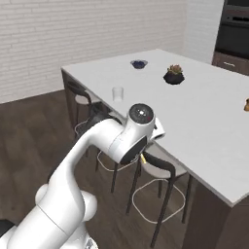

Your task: Take a straw from the drawer in front and place it inside the glass cup on the dining counter.

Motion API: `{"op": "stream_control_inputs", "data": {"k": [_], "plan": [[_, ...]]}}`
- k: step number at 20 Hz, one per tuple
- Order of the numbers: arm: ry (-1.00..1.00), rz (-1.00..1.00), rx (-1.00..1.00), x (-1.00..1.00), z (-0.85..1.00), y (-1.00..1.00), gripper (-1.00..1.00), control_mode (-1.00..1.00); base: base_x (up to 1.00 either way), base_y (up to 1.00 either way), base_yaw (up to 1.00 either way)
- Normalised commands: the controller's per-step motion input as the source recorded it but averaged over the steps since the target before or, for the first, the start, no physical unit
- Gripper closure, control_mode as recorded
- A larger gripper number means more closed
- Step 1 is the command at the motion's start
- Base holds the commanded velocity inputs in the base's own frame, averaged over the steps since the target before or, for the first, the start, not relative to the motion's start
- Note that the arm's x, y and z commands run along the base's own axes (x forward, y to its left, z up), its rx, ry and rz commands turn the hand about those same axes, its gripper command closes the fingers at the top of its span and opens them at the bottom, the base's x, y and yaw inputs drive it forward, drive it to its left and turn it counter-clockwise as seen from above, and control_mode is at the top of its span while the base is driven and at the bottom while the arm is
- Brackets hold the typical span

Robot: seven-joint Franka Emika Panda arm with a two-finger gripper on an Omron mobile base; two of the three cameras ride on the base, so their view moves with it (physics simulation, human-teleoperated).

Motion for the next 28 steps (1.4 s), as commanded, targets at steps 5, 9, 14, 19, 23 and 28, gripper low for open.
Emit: {"op": "stream_control_inputs", "data": {"k": [5, 9, 14, 19, 23, 28], "plan": [[0.0, 0.0, 0.0, 0.0, 0.0, 0.0, 1.0, 1.0, 0.45, 0.96, -0.46], [0.0, 0.0, 0.0, 0.0, 0.0, 0.0, 1.0, 1.0, 0.46, 0.96, -0.48], [0.0, 0.0, 0.0, 0.0, 0.0, 0.0, 1.0, 1.0, 0.44, 0.94, -0.46], [0.0, 0.0, 0.0, 0.0, 0.0, 0.0, 1.0, 1.0, 0.46, 0.82, -0.43], [0.0, 0.0, 0.0, 0.0, 0.0, 0.0, 1.0, 1.0, 0.48, 0.59, -0.35], [0.0, 0.0, 0.0, 0.0, 0.0, 0.0, 1.0, 1.0, 0.53, 0.12, -0.18]]}}
